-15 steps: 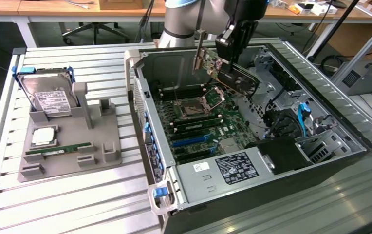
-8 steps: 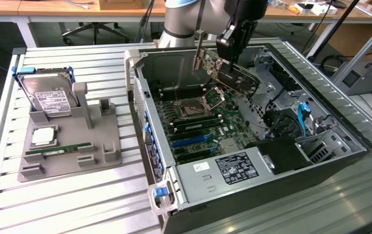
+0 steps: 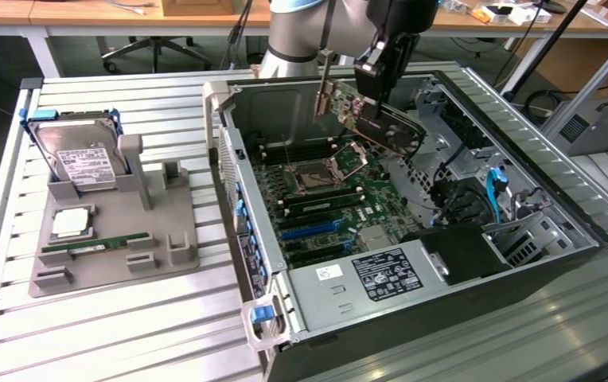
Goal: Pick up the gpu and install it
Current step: 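Insert the gpu into the slot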
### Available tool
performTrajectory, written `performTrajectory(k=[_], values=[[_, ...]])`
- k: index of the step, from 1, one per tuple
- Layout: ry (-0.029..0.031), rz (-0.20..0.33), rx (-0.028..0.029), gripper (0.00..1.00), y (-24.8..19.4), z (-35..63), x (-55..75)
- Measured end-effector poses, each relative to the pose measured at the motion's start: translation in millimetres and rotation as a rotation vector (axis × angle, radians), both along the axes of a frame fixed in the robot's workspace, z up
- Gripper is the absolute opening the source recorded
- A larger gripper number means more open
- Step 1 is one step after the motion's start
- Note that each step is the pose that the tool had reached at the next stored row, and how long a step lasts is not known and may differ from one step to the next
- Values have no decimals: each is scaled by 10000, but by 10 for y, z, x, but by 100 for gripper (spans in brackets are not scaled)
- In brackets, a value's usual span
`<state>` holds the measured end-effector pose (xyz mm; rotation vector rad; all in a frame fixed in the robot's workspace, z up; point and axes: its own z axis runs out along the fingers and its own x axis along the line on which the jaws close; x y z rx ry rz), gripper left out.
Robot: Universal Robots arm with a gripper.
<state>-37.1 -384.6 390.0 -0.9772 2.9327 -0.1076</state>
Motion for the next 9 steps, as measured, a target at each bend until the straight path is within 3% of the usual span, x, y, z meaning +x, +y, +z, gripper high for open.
performTrajectory(k=[9], values=[[0, 268, -13, 27, 0, 0, 0]])
